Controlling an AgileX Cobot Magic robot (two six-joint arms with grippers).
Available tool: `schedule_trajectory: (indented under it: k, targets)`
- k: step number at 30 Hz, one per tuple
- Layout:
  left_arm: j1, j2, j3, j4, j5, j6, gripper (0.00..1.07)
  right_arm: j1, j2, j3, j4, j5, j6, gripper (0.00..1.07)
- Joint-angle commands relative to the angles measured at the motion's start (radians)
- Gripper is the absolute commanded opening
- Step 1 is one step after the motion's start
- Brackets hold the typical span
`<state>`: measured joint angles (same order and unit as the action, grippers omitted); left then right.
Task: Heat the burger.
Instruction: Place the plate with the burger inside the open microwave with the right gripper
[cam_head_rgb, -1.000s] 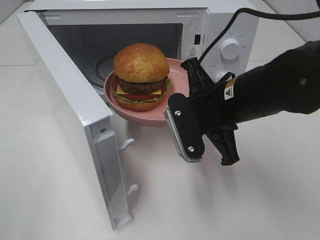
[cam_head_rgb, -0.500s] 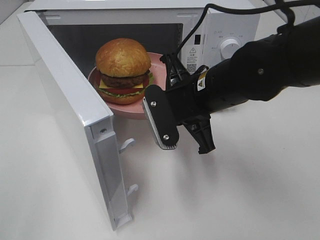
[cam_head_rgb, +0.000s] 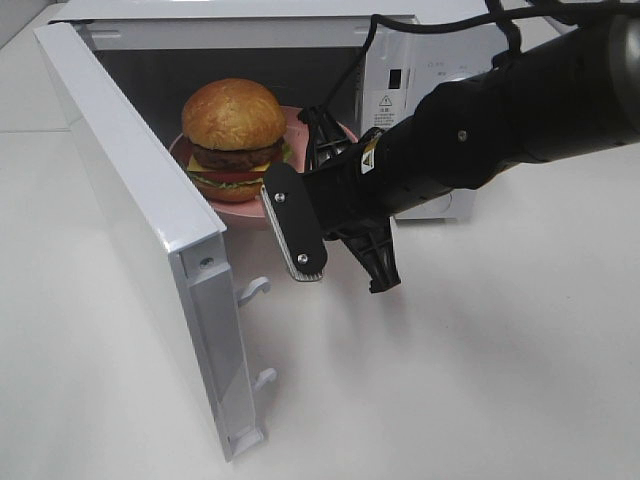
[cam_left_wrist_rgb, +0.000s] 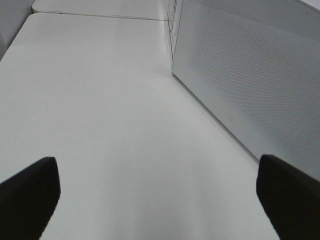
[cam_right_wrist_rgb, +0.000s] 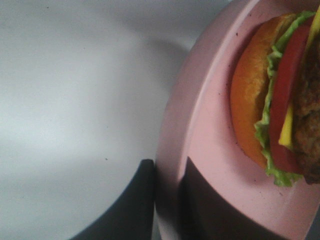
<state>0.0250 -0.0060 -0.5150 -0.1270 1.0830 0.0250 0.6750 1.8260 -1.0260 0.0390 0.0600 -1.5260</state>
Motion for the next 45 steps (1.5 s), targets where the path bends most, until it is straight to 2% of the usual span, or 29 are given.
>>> schedule_trajectory:
  k: [1, 30, 32, 40, 45]
  targets:
    - [0.0, -0.011, 0.001, -0.003, -0.017, 0.002, 1.0, 0.0, 0.014, -0.057, -0.027, -0.071, -0.007, 0.0]
    - [0.0, -0.011, 0.001, -0.003, -0.017, 0.002, 1.0, -0.022, 0.192, -0.271, -0.027, -0.032, 0.04, 0.01]
    - [0.0, -0.012, 0.001, -0.003, -0.017, 0.002, 1.0, -0.039, 0.217, -0.318, -0.031, 0.004, 0.056, 0.01]
    - [0.0, -0.012, 0.001, -0.003, -0.017, 0.002, 1.0, -0.05, 0.256, -0.378, -0.054, 0.015, 0.089, 0.01]
    - [0.0, -0.012, 0.001, -0.003, -0.017, 0.002, 1.0, -0.061, 0.308, -0.456, -0.08, 0.045, 0.14, 0.01]
